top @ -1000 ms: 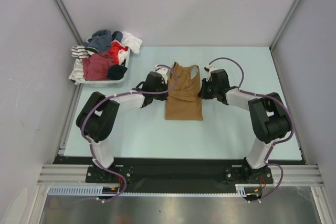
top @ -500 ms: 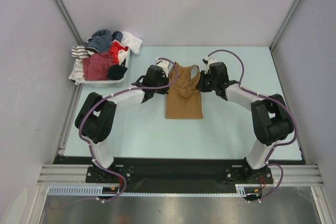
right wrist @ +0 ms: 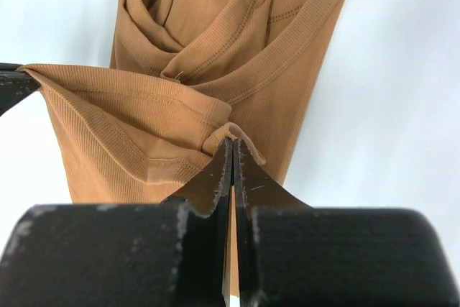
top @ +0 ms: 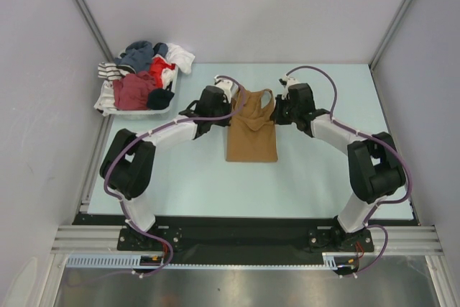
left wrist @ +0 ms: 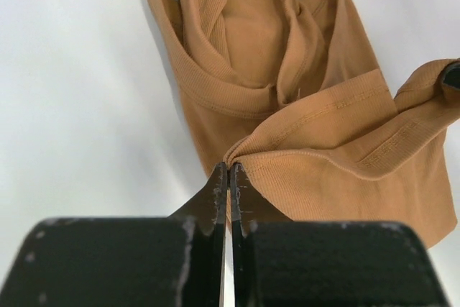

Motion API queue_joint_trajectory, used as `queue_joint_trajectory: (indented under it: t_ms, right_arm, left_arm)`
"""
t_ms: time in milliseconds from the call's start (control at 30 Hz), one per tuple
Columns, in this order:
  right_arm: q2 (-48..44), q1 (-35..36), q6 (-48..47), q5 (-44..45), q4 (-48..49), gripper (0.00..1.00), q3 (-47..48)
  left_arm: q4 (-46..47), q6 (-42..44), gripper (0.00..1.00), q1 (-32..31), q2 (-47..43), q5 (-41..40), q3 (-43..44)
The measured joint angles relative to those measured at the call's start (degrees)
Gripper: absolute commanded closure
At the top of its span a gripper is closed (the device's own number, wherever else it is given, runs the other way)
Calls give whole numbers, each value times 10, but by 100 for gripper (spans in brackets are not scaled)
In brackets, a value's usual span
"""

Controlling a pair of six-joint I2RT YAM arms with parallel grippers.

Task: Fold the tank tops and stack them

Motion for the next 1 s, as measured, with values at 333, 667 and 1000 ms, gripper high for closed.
queue_joint_trajectory:
  t_ms: [333, 667, 1000]
  right_arm:
    - [-3, -9, 0, 3, 0, 100, 1]
    - [96, -26, 23, 20, -8, 26, 68]
    - [-27, -31, 54, 27, -6, 39, -39]
  left_arm:
    - [-18, 5, 100, -6, 0, -24, 25]
    - [-38, 20, 28, -8, 81, -52, 99]
    - [-51, 3, 26, -12, -10, -70, 26]
